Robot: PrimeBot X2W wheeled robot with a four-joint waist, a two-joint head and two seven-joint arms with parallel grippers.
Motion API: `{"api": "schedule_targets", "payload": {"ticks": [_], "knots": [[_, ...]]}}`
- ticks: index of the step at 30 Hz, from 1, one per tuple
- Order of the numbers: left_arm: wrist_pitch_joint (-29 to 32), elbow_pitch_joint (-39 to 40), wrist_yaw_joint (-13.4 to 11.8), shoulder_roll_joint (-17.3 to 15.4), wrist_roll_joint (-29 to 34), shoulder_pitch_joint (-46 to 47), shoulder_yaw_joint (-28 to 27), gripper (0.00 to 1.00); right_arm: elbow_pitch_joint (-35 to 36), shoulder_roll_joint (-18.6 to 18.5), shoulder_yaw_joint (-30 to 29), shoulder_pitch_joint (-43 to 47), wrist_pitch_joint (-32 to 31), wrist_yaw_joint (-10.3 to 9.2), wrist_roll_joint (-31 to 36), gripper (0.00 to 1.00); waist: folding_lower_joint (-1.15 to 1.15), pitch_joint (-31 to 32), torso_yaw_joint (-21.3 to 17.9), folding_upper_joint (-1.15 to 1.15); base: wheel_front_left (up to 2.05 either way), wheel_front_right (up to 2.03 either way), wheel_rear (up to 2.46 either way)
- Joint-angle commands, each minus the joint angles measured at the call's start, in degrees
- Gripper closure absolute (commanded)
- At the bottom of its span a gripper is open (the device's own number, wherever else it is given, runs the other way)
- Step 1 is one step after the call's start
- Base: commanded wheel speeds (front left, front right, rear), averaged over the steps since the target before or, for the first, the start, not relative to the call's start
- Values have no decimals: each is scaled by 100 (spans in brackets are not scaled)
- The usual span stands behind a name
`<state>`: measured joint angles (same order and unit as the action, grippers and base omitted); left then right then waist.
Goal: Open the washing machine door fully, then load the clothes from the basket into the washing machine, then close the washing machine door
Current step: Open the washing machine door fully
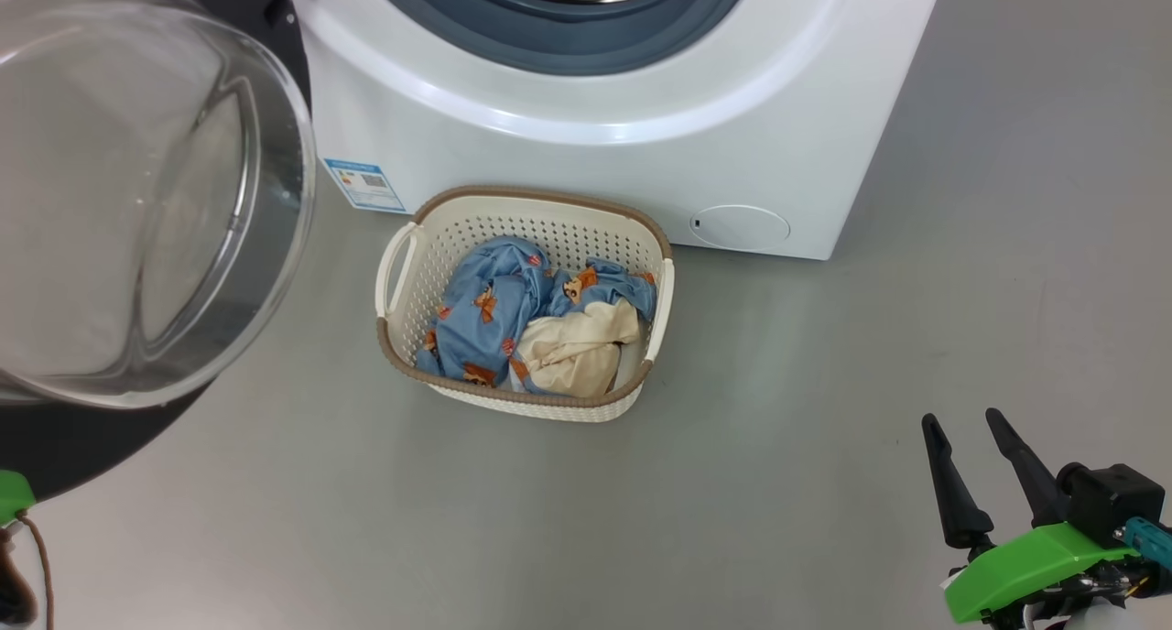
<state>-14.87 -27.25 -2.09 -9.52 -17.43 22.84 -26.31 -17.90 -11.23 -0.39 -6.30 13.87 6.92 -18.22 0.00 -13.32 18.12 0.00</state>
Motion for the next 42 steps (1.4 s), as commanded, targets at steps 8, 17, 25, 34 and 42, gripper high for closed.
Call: {"api": "schedule_targets", "payload": {"ticks": [8,17,25,34,42], "knots": [[-13,-136,107,-312,276,351,-522,100,210,-101,182,-185,-75,57,-29,0,0,-63,-86,0,0,0,0],[-13,-170,214,-210,519,444,-829,100,226,-78,152,-203,-113,57,-12,0,0,-35,-120,0,0,0,0],[-13,425,495,33,941,242,-777,100,137,89,146,-176,-53,57,-114,0,0,211,-136,0,0,0,0],[-13,1502,741,357,1217,41,-453,100,53,214,247,-142,22,57,-157,0,0,508,-256,0,0,0,0],[-13,2282,862,509,1295,-86,59,100,38,314,322,-138,76,57,-153,0,0,644,-492,0,0,0,0]]}}
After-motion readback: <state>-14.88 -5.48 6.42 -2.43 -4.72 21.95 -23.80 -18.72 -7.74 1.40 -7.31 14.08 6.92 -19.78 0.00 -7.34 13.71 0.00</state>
